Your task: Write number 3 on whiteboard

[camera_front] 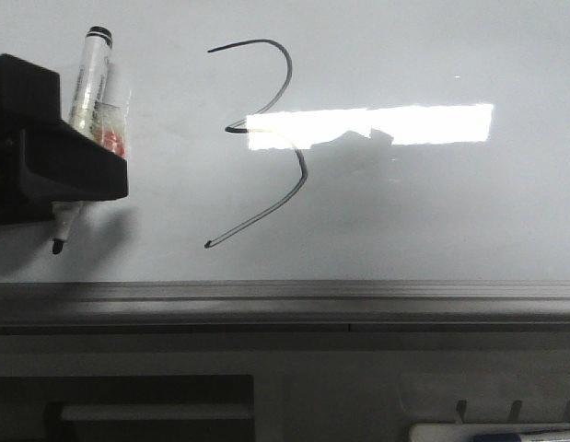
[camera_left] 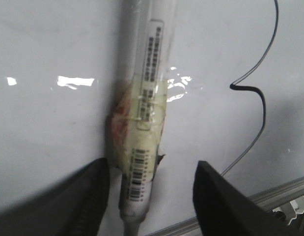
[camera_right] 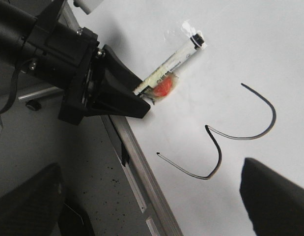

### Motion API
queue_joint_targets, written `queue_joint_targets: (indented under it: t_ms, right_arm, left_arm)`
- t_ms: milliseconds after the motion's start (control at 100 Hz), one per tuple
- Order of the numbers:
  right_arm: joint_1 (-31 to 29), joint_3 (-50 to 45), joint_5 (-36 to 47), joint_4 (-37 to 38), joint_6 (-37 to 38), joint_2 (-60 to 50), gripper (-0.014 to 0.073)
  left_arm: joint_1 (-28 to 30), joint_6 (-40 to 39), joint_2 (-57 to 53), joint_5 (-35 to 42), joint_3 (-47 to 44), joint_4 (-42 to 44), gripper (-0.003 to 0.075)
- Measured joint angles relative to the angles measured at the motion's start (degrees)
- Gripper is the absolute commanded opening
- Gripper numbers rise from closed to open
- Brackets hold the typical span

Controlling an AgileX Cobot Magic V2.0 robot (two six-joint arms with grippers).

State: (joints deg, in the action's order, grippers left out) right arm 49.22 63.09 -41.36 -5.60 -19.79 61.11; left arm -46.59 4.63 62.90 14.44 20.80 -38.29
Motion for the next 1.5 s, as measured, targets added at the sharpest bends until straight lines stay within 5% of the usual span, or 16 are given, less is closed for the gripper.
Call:
queue_joint_targets:
  t_ms: [360,450,610,760,1210,1500]
  right_arm:
    - [0.00,0.00,-0.78,0.00,0.00,-0.24,0.0608]
    - [0.00,0.00,-1.92,0.00,0.00,-0.64,0.0448]
    - [0.00,0.00,-2.84,0.00,0.00,-2.85,-0.0071]
    - [0.00,-1.29,-1.29,0.00,0.00,-7.55,-0.0047]
    - [0.00,-27.79,21.40,0.00,0.00,-38.71,-0.0047]
    - [0.00,-45.95,24.29,0.00,0.00,-55.92,-0.0047]
  left_arm:
    - [0.00,1.58,-3.93,-0.26,-0.21,-0.76,0.0459]
    - [0.26,2.99,-6.32,-1.41,-0.87,-1.39,0.0428]
    - [0.40,4.47,-12.21,-3.04,-0.91,-1.61,0.0242]
    - [0.47,7.51,-19.15,-4.09,-0.91,-0.17,-0.0022]
    - [0.47,10.32,-44.06,-10.43,-0.91,18.95,-0.0021]
    - [0.47,10.56,-51.15,-23.87,-0.95,23.30,-0.0021]
